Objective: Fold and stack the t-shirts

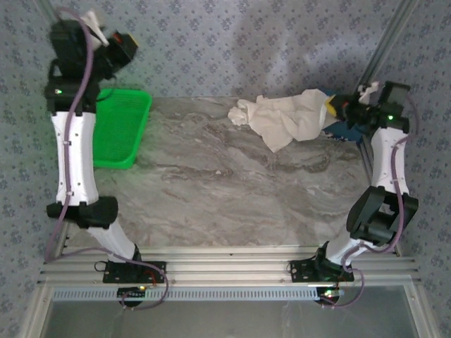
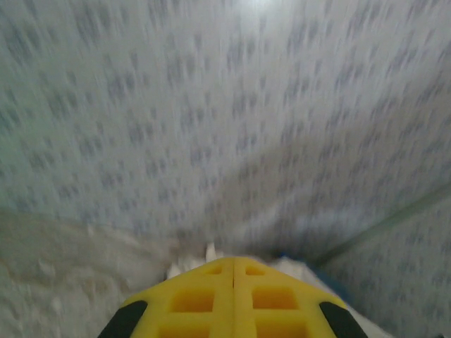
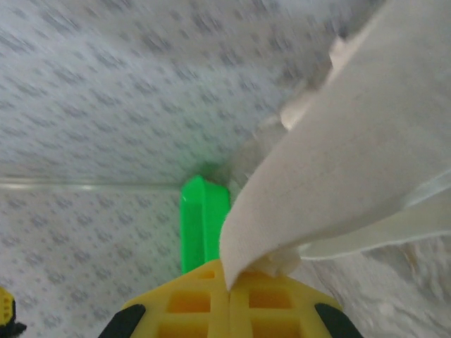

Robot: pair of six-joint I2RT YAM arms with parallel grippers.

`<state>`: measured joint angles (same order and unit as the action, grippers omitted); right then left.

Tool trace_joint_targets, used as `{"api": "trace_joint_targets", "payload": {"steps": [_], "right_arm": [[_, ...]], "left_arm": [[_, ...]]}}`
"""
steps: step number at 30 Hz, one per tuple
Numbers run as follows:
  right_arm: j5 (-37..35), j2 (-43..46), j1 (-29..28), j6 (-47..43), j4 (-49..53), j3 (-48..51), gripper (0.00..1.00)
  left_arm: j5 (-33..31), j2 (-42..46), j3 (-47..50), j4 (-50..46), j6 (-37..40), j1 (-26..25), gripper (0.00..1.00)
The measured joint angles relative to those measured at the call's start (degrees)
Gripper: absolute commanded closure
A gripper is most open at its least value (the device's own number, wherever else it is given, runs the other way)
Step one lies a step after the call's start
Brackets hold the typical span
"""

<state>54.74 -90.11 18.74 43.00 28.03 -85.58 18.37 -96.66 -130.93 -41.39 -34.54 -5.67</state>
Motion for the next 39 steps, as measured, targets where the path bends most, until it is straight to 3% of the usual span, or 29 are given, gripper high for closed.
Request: {"api": "trace_joint_targets", "payload": {"steps": [1, 6, 9, 14, 19, 24, 31, 33, 39], "right_arm": [[-0.2, 0.79, -0.61, -1.25, 0.98, 2.82, 1.0], [-3.85, 5.22, -0.7, -7.67, 8.68, 12.09, 1.0], [-6.43, 7.96, 0.39, -10.1, 11.47, 14.53, 1.0], [-10.34, 9.44, 1.4, -12.04, 12.37, 14.95, 1.0], [-13.88, 9.44, -1.49, -14.29, 13.77, 16.33, 1.0], [-15.93, 9.97, -5.44, -15.67, 15.21, 22.34, 1.0], [-17.07, 13.11, -5.92, -16.98, 17.7, 26.47, 1.0], [-17.05, 14.53, -5.95, -17.07, 17.7, 27.04, 1.0], [-16.28, 16.61, -6.95, -16.7, 17.64, 29.77, 1.0]], "left_arm": [[0.2, 1.81, 6.73, 2.4, -0.11, -2.23, 0.85], [0.92, 1.4, 28.3, 11.37, -3.28, -11.67, 0.59], [1.81, -3.78, 32.94, 14.97, -6.34, -16.92, 0.5], [3.26, -14.51, 32.37, 20.65, -11.43, -25.62, 0.48], [3.02, -28.61, 20.39, 21.35, -14.03, -31.93, 0.57], [2.82, -40.15, 7.63, 25.59, -18.73, -33.64, 0.63], [1.6, -65.37, -29.18, 22.47, -23.52, -34.73, 0.69], [0.85, -68.74, -32.0, 21.92, -25.18, -35.23, 0.73], [-1.27, -72.17, -28.68, 21.0, -28.3, -36.7, 0.76]]}}
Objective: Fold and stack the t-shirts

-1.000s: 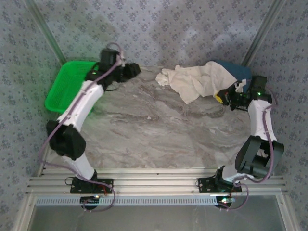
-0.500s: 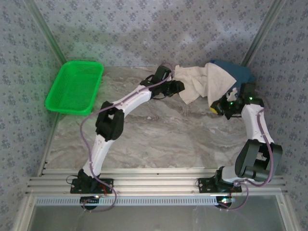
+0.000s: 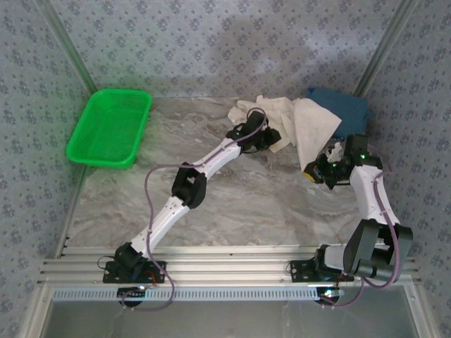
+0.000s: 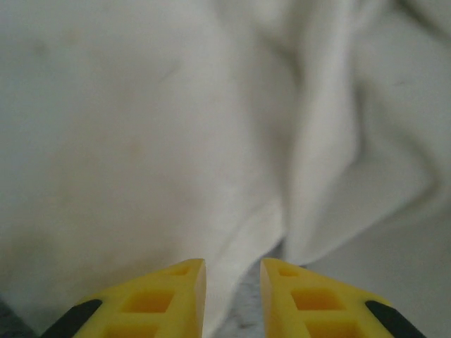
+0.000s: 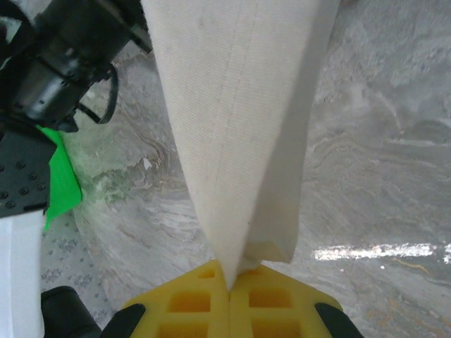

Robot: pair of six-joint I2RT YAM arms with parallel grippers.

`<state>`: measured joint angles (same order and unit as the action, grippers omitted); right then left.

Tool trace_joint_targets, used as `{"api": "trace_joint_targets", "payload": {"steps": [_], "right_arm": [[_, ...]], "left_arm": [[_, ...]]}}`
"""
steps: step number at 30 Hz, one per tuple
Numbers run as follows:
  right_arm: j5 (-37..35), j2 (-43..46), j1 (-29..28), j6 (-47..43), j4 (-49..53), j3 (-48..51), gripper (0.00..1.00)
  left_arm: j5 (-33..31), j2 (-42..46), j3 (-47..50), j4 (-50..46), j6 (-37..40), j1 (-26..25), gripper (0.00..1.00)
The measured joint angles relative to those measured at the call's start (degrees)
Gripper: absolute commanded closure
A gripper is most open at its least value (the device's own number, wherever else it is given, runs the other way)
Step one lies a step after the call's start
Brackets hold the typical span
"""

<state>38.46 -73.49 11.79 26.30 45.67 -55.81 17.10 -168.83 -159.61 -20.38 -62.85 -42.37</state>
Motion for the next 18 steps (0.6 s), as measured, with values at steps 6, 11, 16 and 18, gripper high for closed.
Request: {"api": "trace_joint_targets", "payload": {"steps": [6, 11, 16, 18], "right_arm": [[0.37, 0.07, -0.96, 0.2, 0.35, -0.68, 1.0], [0.59, 0.07, -1.53, 0.22, 0.46, -2.21, 1.0], [0.48, 0.07, -1.97, 0.22, 0.46, -2.93, 1.0], [0.46, 0.09, -2.29, 0.22, 0.46, -2.93, 1.0]], "left_arm": [[-2.36, 1.42, 0.02, -6.84, 3.32, -0.13, 0.78], [-5.44, 5.4, 2.36, -19.8, 7.52, 0.7, 0.81], [-8.81, 14.1, 14.27, -28.22, 13.53, 3.3, 0.81], [-9.66, 19.39, 23.06, -28.52, 15.41, 4.37, 0.8]]}}
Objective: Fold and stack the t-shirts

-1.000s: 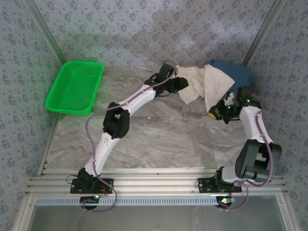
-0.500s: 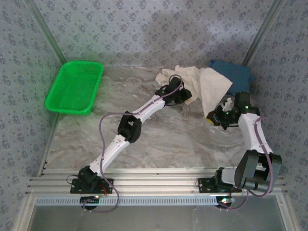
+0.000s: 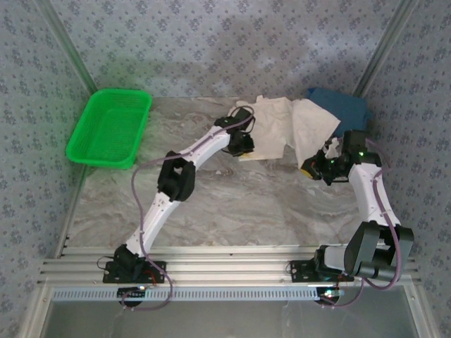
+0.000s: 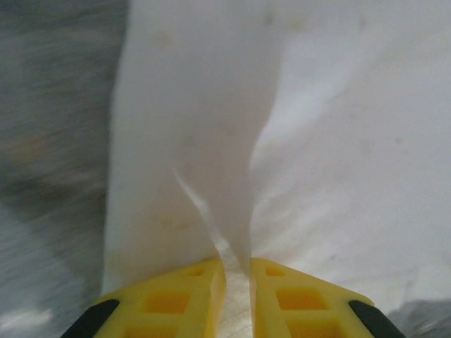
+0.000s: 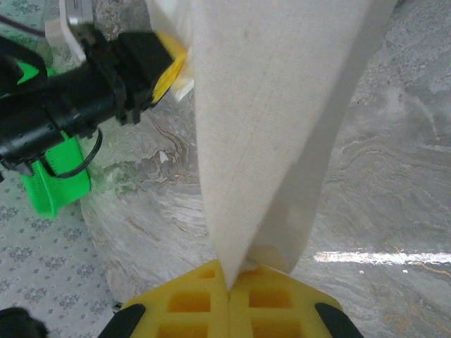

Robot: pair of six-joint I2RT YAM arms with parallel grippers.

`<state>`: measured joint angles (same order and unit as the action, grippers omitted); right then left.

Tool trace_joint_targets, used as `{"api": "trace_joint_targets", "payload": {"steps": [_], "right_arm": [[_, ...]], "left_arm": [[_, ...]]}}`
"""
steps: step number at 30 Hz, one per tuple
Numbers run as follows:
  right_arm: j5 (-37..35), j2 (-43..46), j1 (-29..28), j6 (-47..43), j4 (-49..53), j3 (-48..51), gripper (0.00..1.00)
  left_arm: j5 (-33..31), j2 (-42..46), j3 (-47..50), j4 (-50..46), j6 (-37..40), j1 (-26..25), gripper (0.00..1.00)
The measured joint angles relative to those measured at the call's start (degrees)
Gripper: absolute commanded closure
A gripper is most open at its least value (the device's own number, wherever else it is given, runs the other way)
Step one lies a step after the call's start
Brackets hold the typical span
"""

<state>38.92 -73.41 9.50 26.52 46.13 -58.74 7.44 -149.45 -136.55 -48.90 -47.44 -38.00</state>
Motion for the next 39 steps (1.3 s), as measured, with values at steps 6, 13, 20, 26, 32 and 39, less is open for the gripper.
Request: {"api": "trace_joint_targets", "payload": {"steps": [6, 13, 20, 26, 32, 39], "right_arm": [[-0.44, -0.02, -1.03, 0.0, 0.02, -0.02, 1.0], [-0.81, -0.02, -1.79, 0.02, -0.02, -0.02, 1.0], [-0.79, -0.04, -1.95, 0.0, 0.0, -0.02, 1.0], [-0.76, -0.9, -1.95, -0.02, 0.0, -0.02, 1.0], [-0.76, -1.27, -1.95, -0.02, 0.0, -0.02, 1.0], [-0.74, -1.29, -1.95, -0.02, -0.02, -0.02, 1.0]], "left_arm": [[-1.09, 11.21, 18.08, 0.72, 2.21, 2.69, 0.67], [-1.6, 15.5, 21.86, 0.44, 2.12, 2.25, 0.53], [-4.74, 20.65, 29.42, -0.57, 1.97, 3.02, 0.49], [-6.27, 20.68, 31.52, -0.76, 1.99, 5.07, 0.49], [-6.58, 19.93, 30.64, 0.04, 1.99, 5.25, 0.51], [-5.38, 17.94, 28.83, 1.44, 1.77, 5.16, 0.59]]}}
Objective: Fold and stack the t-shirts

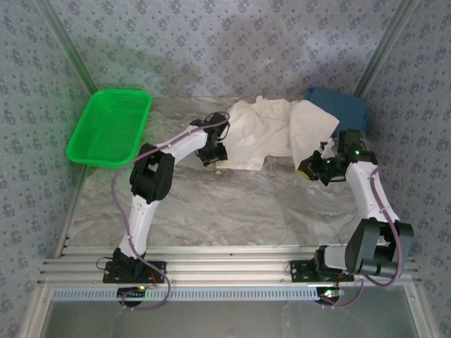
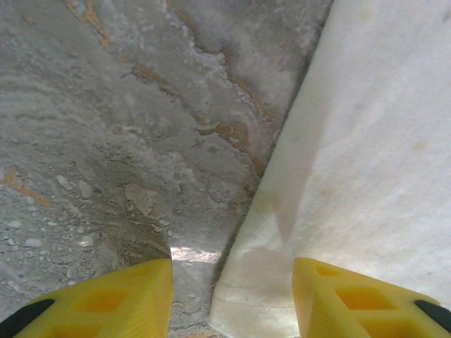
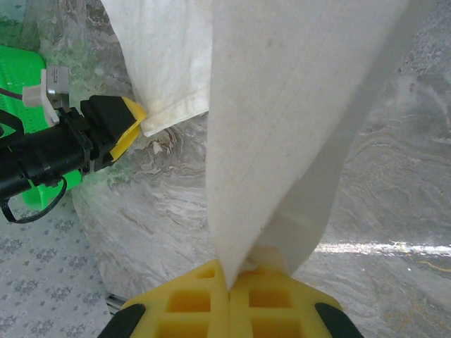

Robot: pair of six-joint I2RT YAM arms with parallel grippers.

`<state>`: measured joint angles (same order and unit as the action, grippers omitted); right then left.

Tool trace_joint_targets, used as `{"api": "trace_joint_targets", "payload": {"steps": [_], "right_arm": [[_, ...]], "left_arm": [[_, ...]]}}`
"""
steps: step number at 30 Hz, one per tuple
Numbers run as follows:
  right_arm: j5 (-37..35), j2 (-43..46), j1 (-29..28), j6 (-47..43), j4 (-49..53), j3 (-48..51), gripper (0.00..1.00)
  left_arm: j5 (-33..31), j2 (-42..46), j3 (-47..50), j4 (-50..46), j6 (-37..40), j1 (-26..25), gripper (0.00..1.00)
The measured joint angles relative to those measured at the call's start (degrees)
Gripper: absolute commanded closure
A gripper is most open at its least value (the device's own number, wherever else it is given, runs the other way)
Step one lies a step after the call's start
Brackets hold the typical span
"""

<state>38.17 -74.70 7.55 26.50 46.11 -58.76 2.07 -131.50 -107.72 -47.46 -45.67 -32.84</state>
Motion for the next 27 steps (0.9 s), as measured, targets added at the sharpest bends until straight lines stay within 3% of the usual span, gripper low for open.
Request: {"api": "trace_joint_targets", "payload": {"steps": [12, 20, 27], "right_arm": [[0.48, -0.81, 2.47, 0.0, -0.07, 0.0, 1.0], [0.61, -3.74, 5.9, -0.59, -0.04, -2.49, 1.0], [0.59, -3.76, 5.99, -0.68, -0.52, -3.21, 1.0]], "left_arm": [[1.01, 0.17, 0.96, -0.59, -2.03, 0.98, 0.85], [10.32, -0.74, 0.94, 5.9, -2.75, -0.07, 0.98], [13.07, -0.13, 3.15, 8.85, -2.82, -0.44, 1.0]]}}
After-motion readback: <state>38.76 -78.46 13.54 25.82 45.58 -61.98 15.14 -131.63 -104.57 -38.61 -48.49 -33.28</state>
